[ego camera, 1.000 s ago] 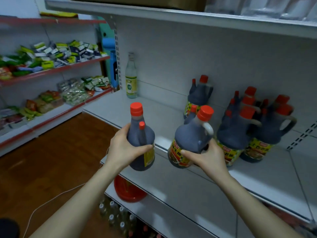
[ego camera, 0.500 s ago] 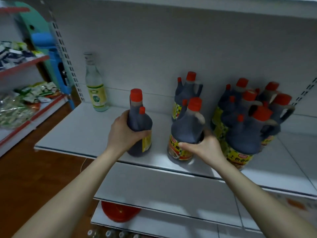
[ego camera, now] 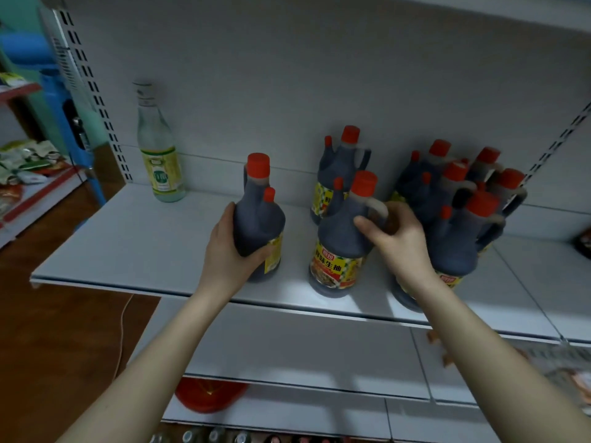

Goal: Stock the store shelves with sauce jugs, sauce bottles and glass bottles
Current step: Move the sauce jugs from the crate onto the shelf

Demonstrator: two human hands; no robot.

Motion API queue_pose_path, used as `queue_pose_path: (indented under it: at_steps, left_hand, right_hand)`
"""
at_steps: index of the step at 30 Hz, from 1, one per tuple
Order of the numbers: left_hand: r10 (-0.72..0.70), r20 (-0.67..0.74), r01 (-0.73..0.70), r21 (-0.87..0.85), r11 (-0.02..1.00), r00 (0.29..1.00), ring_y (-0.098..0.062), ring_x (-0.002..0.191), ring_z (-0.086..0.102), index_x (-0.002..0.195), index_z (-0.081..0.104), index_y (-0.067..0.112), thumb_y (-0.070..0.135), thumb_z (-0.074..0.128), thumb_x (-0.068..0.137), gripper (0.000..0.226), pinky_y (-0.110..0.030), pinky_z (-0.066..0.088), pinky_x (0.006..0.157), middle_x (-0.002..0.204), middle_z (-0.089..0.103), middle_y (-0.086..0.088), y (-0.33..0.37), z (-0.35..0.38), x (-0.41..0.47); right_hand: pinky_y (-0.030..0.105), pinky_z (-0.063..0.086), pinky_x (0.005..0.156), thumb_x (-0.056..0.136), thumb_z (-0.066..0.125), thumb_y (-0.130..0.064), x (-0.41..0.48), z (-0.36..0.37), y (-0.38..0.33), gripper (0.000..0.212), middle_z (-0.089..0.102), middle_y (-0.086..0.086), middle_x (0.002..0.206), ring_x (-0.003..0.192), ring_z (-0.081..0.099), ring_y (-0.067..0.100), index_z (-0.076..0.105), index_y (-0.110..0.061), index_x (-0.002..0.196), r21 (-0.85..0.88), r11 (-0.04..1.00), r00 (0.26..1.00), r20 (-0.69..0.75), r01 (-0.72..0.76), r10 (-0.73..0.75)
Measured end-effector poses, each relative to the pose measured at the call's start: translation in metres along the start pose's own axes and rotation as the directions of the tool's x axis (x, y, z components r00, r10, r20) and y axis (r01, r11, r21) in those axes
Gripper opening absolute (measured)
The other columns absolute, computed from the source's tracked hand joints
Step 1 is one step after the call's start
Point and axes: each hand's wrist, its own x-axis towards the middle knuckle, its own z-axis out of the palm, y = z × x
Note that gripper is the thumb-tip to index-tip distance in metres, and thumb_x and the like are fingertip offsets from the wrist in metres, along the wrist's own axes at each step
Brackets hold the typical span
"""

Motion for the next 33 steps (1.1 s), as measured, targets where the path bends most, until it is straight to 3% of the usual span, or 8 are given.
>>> queue_pose_path:
  at_steps: [5, 8, 12, 17, 19, 22, 27, 33]
  left_hand:
    - [0.008, 0.021, -0.008, 0.001, 1.0, 1.0, -0.026, 0.122, 0.046, 0.141, 0.029, 0.012, 0.017, 0.079, 0.069, 0.088, -0.037, 0.044, 0.094, 0.136, 0.046, -0.007, -0.005, -0.002, 0.005]
    - [0.028, 0.016, -0.027, -0.008, 1.0, 0.999, -0.024, 0.118, 0.047, 0.138, 0.032, 0.01, 0.013, 0.078, 0.07, 0.083, -0.028, 0.04, 0.086, 0.132, 0.048, -0.007, -0.006, 0.0, 0.005]
    - [0.029, 0.022, -0.029, -0.004, 1.0, 0.999, -0.025, 0.122, 0.045, 0.142, 0.028, 0.012, 0.016, 0.078, 0.07, 0.087, -0.031, 0.042, 0.091, 0.136, 0.045, -0.008, -0.01, 0.001, 0.006]
    - [0.041, 0.022, -0.041, 0.017, 0.999, 0.999, -0.026, 0.124, 0.044, 0.143, 0.026, 0.012, 0.019, 0.079, 0.07, 0.09, -0.041, 0.044, 0.098, 0.137, 0.045, -0.009, -0.014, 0.001, 0.008]
    - [0.04, 0.02, -0.04, 0.024, 0.999, 0.999, -0.026, 0.124, 0.045, 0.143, 0.026, 0.013, 0.021, 0.079, 0.07, 0.09, -0.042, 0.044, 0.097, 0.137, 0.045, -0.009, -0.015, 0.001, 0.009]
    - [0.039, 0.014, -0.039, 0.021, 0.999, 0.999, -0.026, 0.123, 0.046, 0.143, 0.027, 0.013, 0.022, 0.079, 0.07, 0.09, -0.043, 0.045, 0.097, 0.136, 0.046, -0.009, -0.017, 0.002, 0.008]
    - [0.039, 0.009, -0.039, 0.022, 0.999, 0.999, -0.026, 0.125, 0.044, 0.144, 0.024, 0.013, 0.02, 0.078, 0.071, 0.091, -0.041, 0.043, 0.099, 0.139, 0.043, -0.009, -0.016, 0.002, 0.008]
    - [0.032, -0.001, -0.032, 0.014, 0.999, 0.999, -0.026, 0.126, 0.043, 0.144, 0.023, 0.013, 0.017, 0.078, 0.071, 0.091, -0.033, 0.041, 0.097, 0.139, 0.042, -0.01, -0.014, 0.003, 0.006]
  right_hand:
    - [0.009, 0.044, 0.059, 0.088, 0.058, -0.011, 0.02, -0.009, 0.009, 0.004, 0.059, -0.004, 0.08, 0.069, 0.056, -0.006, 0.058, -0.014, 0.087, 0.077, 0.996, 0.998, 0.06, -0.039, 0.035]
    - [0.009, 0.048, 0.067, 0.092, 0.053, -0.016, 0.03, -0.011, 0.017, 0.012, 0.063, -0.009, 0.093, 0.085, 0.059, 0.0, 0.056, -0.017, 0.103, 0.17, 0.978, 0.991, 0.08, -0.117, 0.105]
    - [0.028, 0.048, 0.09, 0.089, 0.059, -0.031, 0.007, 0.003, 0.038, 0.03, 0.063, 0.003, 0.114, 0.111, 0.059, 0.018, 0.055, -0.017, 0.115, 0.321, 0.929, 0.979, -0.03, -0.183, 0.203]
    - [0.021, 0.045, 0.096, 0.058, 0.077, -0.041, -0.035, 0.023, 0.063, 0.091, 0.052, -0.005, 0.131, 0.118, 0.052, 0.003, 0.037, -0.015, 0.135, 0.129, 0.987, 0.996, 0.02, -0.091, 0.09]
    - [0.012, 0.042, 0.094, 0.053, 0.078, -0.038, -0.041, 0.031, 0.069, 0.091, 0.05, -0.013, 0.127, 0.114, 0.049, -0.008, 0.035, -0.023, 0.132, 0.078, 0.996, 0.999, 0.03, -0.047, 0.044]
    - [0.017, 0.041, 0.096, 0.054, 0.079, -0.029, -0.044, 0.041, 0.074, 0.091, 0.047, -0.015, 0.124, 0.114, 0.047, -0.002, 0.03, -0.032, 0.13, 0.029, 0.999, 0.998, -0.045, -0.039, 0.04]
    - [0.015, 0.045, 0.088, 0.049, 0.074, -0.048, -0.029, 0.055, 0.074, 0.094, 0.051, -0.016, 0.119, 0.106, 0.051, -0.004, 0.035, -0.023, 0.131, 0.079, 0.996, 0.993, -0.114, -0.033, 0.041]
    - [0.005, 0.041, 0.082, 0.06, 0.084, -0.004, 0.0, 0.074, 0.08, 0.083, 0.051, -0.012, 0.118, 0.1, 0.051, -0.013, 0.037, -0.028, 0.124, 0.172, 0.984, 0.986, -0.149, -0.044, 0.071]
